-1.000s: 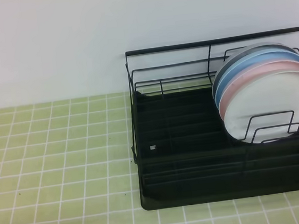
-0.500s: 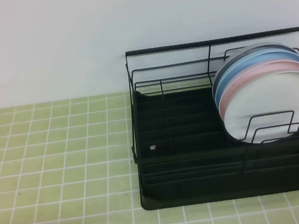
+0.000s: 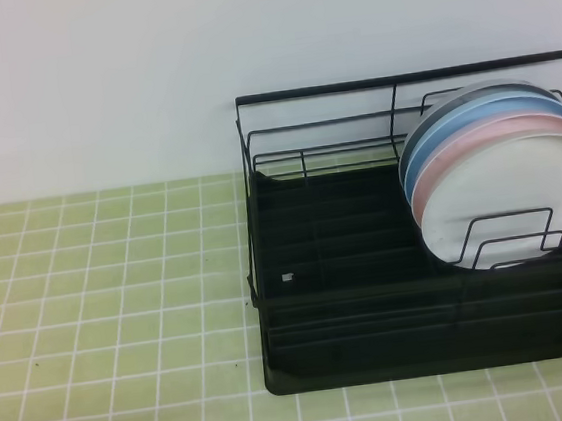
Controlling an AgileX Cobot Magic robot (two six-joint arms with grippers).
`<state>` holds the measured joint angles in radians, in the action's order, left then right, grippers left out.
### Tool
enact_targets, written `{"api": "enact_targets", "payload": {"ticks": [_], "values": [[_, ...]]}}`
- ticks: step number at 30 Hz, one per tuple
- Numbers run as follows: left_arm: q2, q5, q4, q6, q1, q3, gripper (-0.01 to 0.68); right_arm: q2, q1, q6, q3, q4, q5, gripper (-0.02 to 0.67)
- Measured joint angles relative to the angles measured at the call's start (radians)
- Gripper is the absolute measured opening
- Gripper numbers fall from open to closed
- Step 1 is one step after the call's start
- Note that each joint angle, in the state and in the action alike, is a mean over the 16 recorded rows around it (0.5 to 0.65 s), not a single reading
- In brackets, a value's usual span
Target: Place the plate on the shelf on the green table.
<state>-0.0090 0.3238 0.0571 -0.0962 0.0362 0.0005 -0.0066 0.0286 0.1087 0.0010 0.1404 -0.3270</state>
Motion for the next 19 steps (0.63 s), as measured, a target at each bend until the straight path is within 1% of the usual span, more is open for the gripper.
{"api": "enact_targets", "payload": {"ticks": [19], "values": [[0.002, 0.000, 0.000, 0.000, 0.000, 0.000, -0.003, 0.000, 0.000, -0.001, 0.000, 0.001, 0.000, 0.002]]}}
